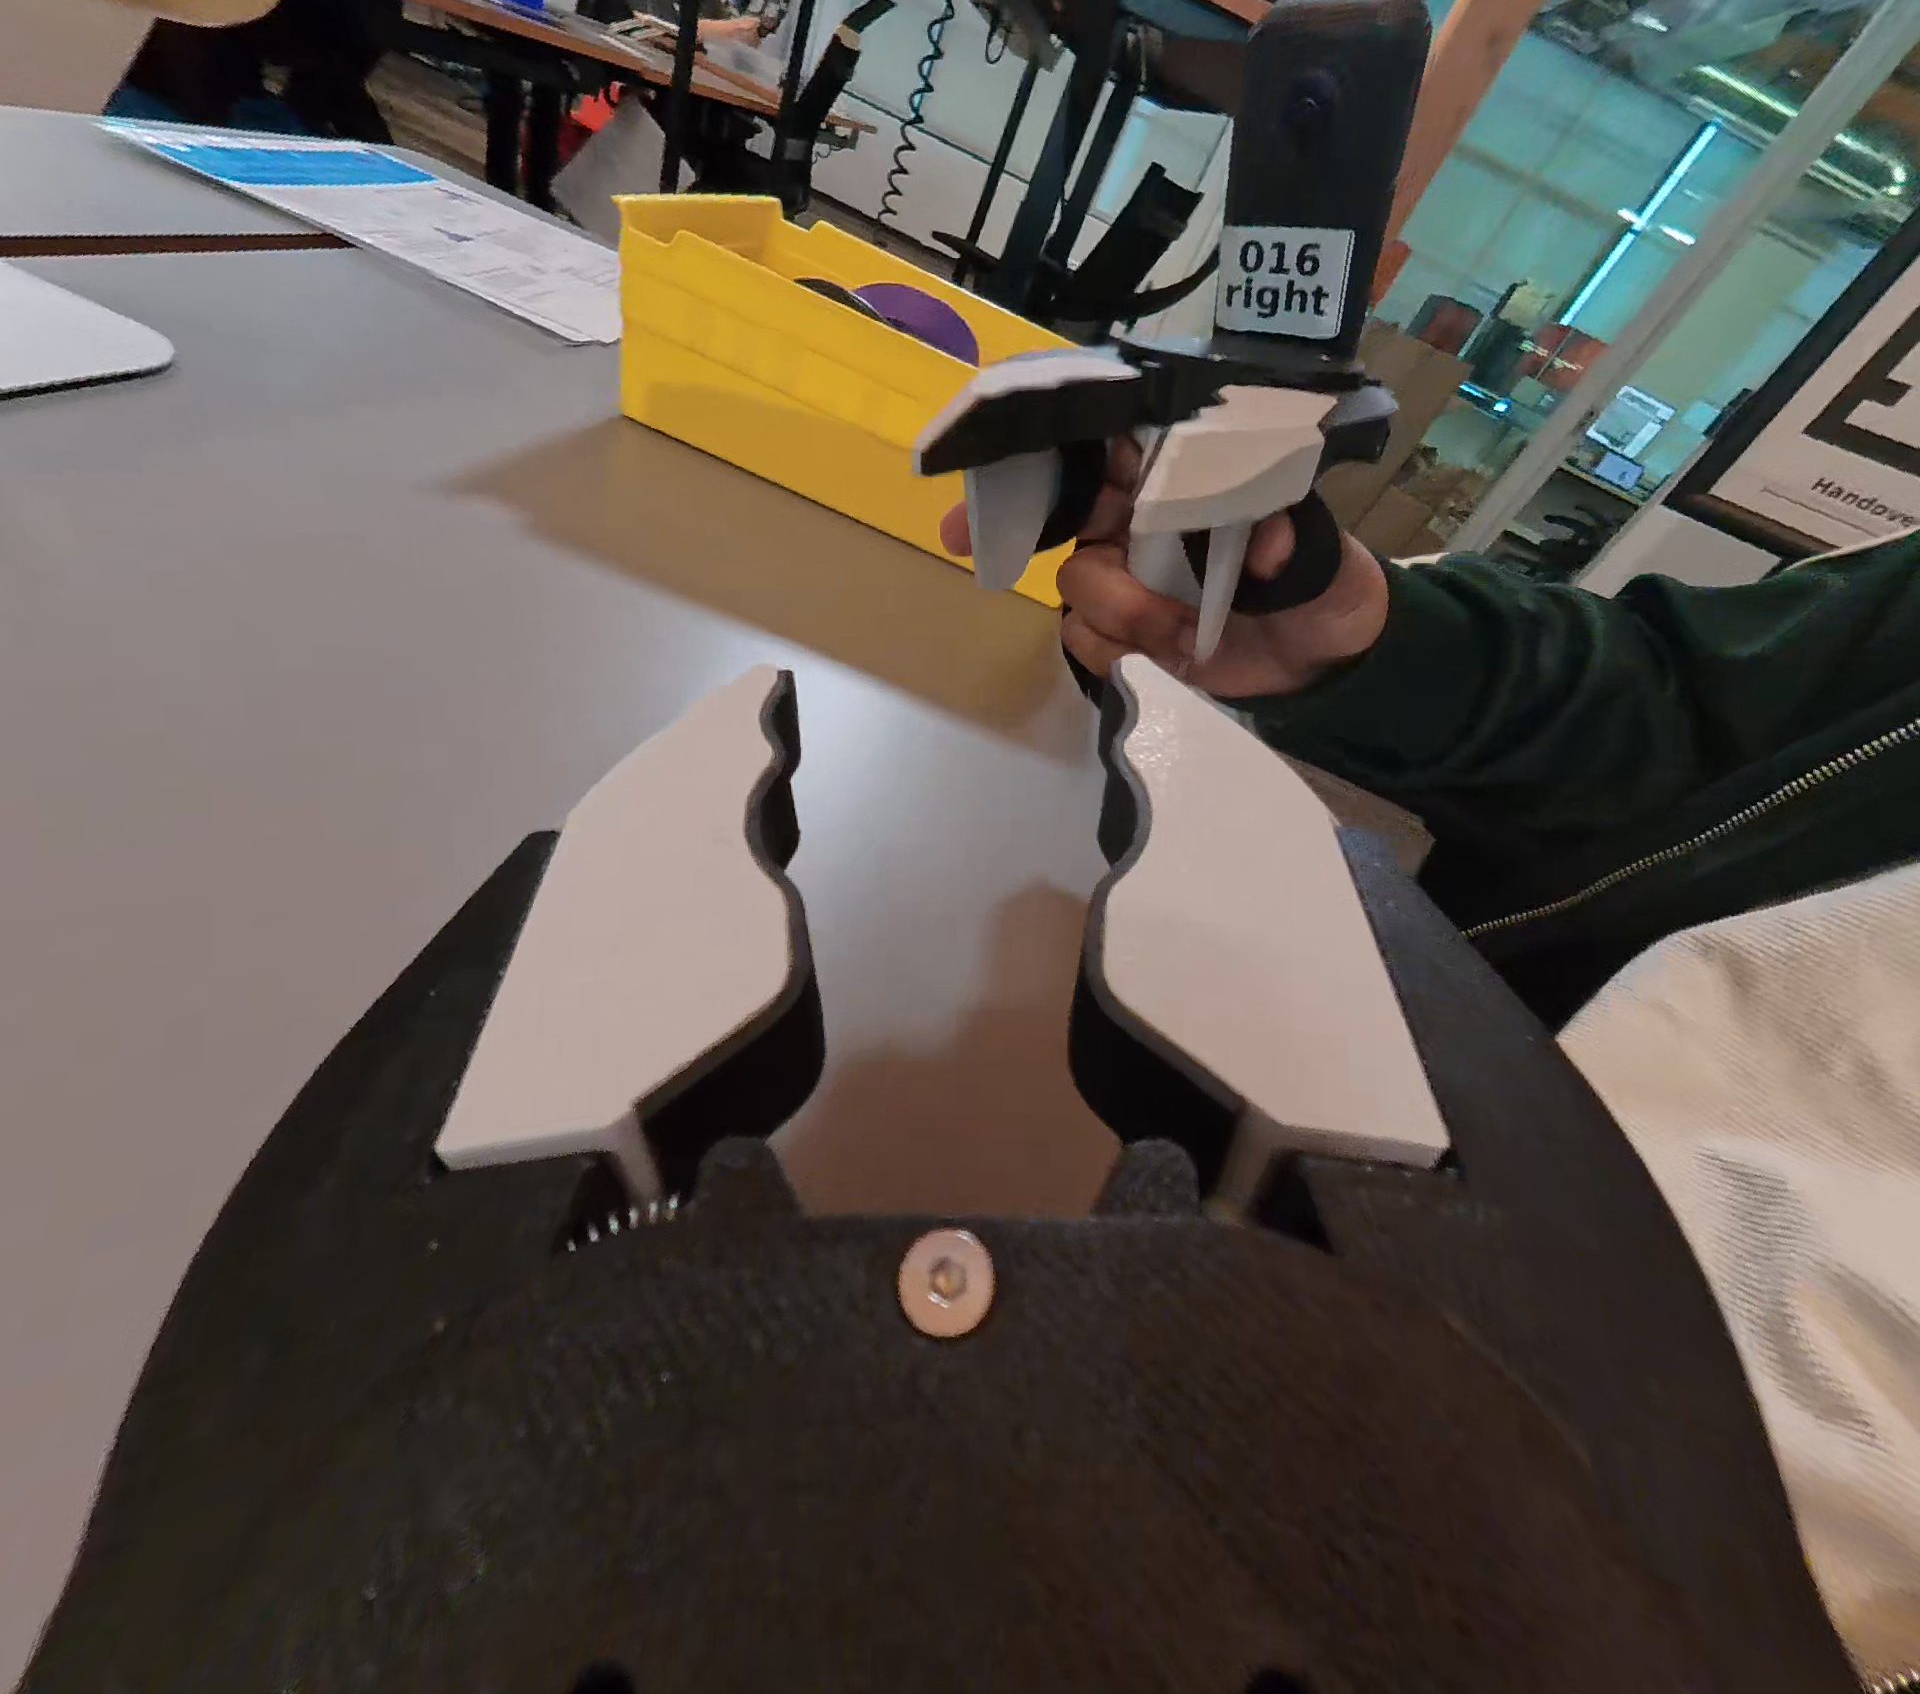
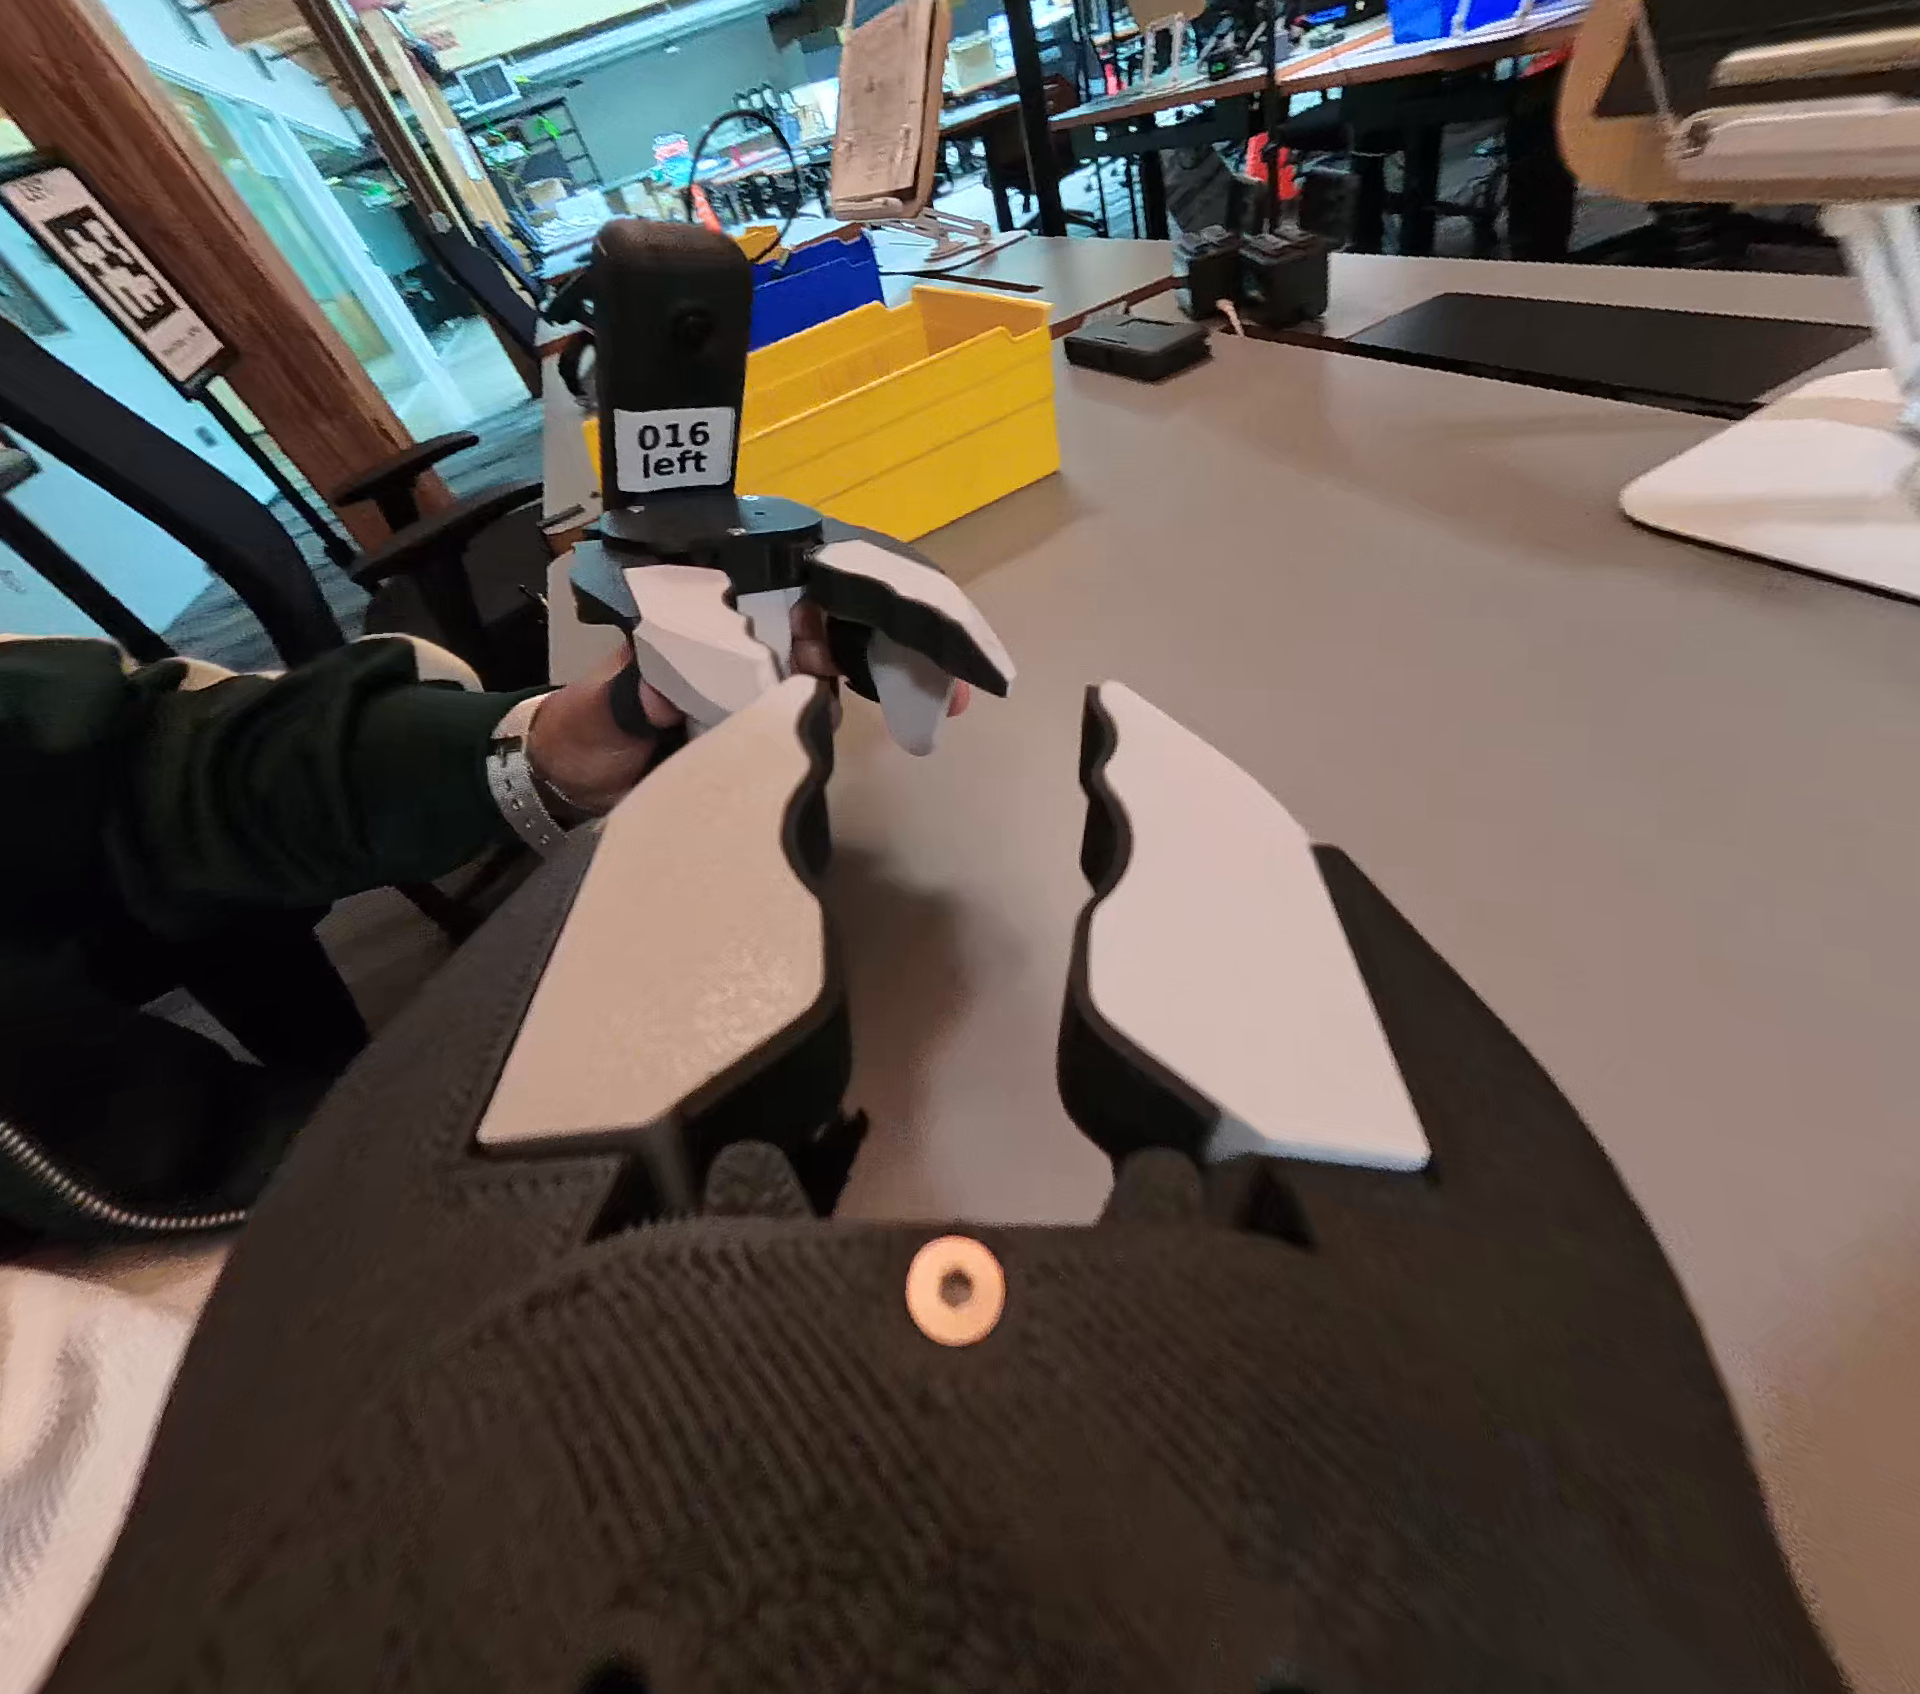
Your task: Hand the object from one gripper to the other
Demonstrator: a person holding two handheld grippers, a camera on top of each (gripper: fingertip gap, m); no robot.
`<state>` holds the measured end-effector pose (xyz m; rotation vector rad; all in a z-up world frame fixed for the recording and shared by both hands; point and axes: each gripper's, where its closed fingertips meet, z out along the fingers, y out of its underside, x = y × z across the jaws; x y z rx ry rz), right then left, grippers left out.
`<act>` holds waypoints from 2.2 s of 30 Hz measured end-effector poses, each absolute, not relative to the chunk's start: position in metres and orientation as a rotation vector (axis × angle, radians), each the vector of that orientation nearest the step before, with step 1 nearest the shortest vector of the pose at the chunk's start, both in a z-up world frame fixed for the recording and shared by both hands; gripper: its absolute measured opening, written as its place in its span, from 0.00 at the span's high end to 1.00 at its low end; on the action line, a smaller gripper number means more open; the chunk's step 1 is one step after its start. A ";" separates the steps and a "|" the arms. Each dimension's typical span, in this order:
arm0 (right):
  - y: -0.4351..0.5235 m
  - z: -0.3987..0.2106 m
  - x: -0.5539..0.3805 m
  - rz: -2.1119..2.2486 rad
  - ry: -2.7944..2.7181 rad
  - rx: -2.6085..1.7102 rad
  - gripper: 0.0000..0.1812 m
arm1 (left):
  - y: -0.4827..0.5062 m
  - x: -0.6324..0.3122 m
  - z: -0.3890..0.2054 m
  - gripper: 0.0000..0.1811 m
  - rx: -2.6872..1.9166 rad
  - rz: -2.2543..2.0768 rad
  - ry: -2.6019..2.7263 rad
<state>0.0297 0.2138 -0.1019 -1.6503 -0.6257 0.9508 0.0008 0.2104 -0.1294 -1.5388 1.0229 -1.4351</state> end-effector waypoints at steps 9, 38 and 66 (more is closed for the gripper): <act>0.213 -0.155 0.025 0.950 -0.787 -1.688 0.97 | 0.226 -0.008 -0.148 0.99 -1.543 -1.251 1.126; 0.210 -0.154 0.019 1.060 -0.739 -1.708 0.92 | 0.415 -0.380 -0.130 0.88 -2.154 -0.674 0.358; 0.220 -0.156 0.028 1.097 -0.634 -1.743 0.92 | 0.417 -0.344 -0.185 0.72 -2.258 -0.497 0.888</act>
